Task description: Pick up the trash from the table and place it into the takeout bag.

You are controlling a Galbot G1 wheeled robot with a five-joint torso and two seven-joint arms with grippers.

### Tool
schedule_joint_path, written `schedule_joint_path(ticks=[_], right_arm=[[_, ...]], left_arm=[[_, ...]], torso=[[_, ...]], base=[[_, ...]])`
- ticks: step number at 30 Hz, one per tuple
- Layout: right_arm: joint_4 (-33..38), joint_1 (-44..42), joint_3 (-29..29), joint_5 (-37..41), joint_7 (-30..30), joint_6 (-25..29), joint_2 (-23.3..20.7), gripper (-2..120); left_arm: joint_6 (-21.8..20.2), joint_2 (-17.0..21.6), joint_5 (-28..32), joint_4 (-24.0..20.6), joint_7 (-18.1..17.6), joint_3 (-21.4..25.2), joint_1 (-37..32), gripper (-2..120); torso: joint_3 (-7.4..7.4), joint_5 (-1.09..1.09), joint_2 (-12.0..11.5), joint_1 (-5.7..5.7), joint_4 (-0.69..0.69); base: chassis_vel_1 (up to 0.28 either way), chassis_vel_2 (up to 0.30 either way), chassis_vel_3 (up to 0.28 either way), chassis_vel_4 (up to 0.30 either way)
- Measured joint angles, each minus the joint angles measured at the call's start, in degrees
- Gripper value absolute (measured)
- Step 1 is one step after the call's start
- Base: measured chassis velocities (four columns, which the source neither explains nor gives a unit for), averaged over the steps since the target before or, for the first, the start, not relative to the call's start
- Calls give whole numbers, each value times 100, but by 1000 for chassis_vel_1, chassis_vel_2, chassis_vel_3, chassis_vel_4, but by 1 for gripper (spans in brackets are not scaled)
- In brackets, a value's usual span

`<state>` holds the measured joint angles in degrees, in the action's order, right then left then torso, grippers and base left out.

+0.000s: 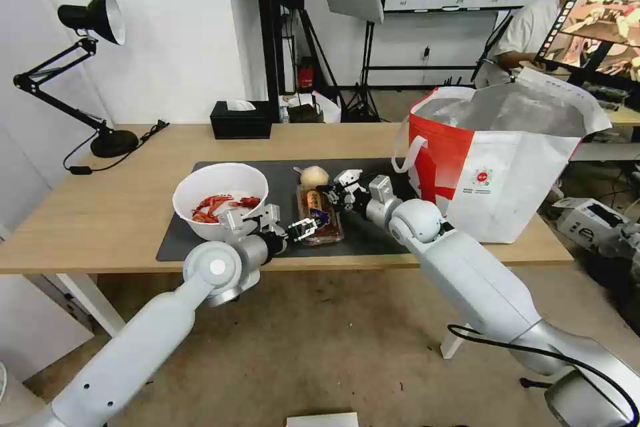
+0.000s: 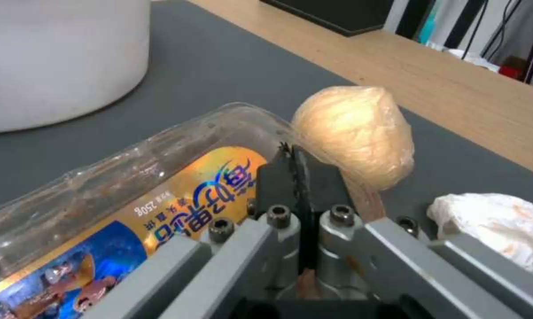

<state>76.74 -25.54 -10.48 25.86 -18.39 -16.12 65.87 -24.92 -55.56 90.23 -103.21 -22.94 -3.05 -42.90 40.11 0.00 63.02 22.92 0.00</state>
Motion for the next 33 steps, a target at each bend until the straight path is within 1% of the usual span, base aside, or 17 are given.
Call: schedule_joint_path(ticks=[4,5,7,8,9,10,11,13,14,16,25,28,31,33], right_arm=[[35,-19,-1,3,6,0,-7,0],[35,-19,-1,3,6,0,-7,0],[52,-31,-5,4,8,-2,-16,0],[52,-31,-5,4,8,-2,-16,0],[57,-33,-6,5,9,-4,-18,0],[66,-35,-8,9,10,-6,-22,0],[66,-35,-8,9,10,-6,-22,0],[74,-34,-15,40,14,-9,-29,0],[74,-34,-15,40,14,-9,-29,0],[80,-30,-21,83,26,-13,-34,0],[153,-60,-13,147,58,-15,-56,0],[326,-156,86,245,104,8,-106,0],[786,-432,387,613,240,145,-269,0],[926,-529,499,722,295,199,-325,0]], left_arm=[[1,17,1,-6,-1,0,0,42],[1,17,1,-6,-1,0,0,42],[5,43,0,-28,-1,5,-9,32],[5,43,0,-28,-1,5,-9,32],[7,57,0,-36,-1,9,-10,29],[14,72,0,-49,-2,16,-12,23],[14,72,0,-49,-2,16,-12,23],[38,88,-1,-76,-7,38,-12,11],[38,88,-1,-76,-7,38,-12,11],[145,91,-12,-100,-22,42,-12,1],[312,41,-37,-152,-55,91,-47,0],[343,36,-43,-210,-51,194,-52,0],[427,114,-160,-411,-28,356,-30,0],[455,138,-194,-485,-25,429,-29,0]], torso=[[0,0,0,0,0],[0,0,0,0,0],[0,0,0,0,0],[0,0,0,0,0],[0,0,0,0,0],[0,0,0,0,0],[0,0,0,0,0],[0,0,0,0,0],[0,0,0,0,0],[0,0,0,0,0],[0,0,0,0,0],[0,0,0,0,1],[0,2,0,0,0],[0,1,0,0,0]], base=[[0,0,0,0],[0,0,0,0],[0,0,0,0],[0,0,0,0],[0,0,0,0],[0,0,0,0],[0,0,0,0],[0,0,0,0],[0,0,0,0],[0,0,0,0],[0,0,0,0],[0,0,0,0],[0,0,0,0],[0,0,0,0]])
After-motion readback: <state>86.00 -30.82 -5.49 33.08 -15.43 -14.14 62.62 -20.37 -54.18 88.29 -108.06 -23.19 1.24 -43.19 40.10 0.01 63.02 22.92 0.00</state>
